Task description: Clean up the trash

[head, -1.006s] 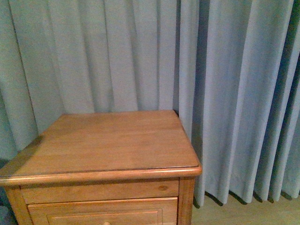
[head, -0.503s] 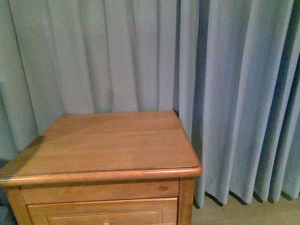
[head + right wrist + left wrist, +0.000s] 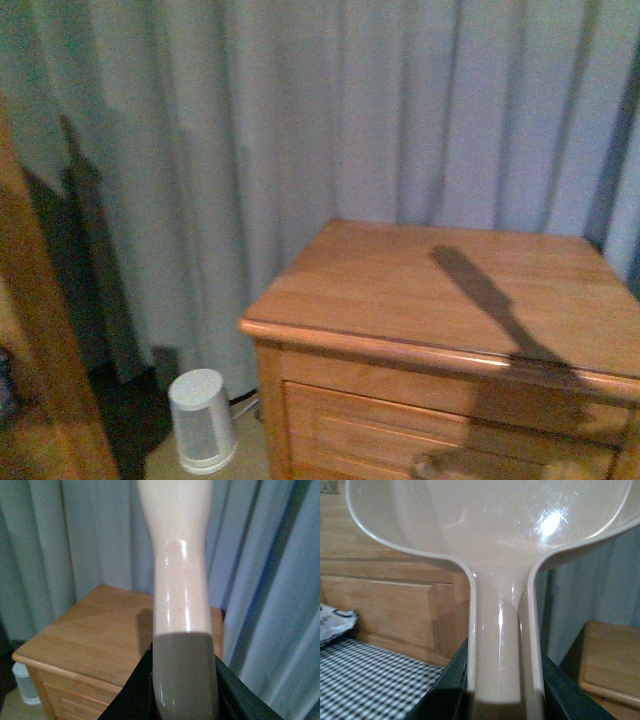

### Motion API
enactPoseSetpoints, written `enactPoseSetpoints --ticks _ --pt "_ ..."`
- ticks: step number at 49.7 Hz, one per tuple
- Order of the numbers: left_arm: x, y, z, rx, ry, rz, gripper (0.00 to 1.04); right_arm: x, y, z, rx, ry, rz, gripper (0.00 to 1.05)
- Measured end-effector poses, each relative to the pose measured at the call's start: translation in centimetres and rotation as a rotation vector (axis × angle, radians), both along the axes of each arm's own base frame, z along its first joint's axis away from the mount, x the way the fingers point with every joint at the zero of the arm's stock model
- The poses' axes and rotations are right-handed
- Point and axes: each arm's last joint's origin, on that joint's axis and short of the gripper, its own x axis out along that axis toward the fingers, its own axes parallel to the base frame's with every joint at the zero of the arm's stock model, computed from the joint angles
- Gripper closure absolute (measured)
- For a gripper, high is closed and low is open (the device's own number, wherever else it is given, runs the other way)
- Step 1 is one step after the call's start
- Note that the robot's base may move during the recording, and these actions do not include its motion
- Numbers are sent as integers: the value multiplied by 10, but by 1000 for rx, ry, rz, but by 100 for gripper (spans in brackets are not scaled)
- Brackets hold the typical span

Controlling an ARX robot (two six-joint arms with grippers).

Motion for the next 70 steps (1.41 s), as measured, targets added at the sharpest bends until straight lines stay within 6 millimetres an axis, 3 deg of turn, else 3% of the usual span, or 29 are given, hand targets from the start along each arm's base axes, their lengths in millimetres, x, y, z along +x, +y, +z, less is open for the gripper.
enactPoseSetpoints --ticks 70 --pt "0 1 0 -4 0 14 78 0 1 -1 -6 3 11 85"
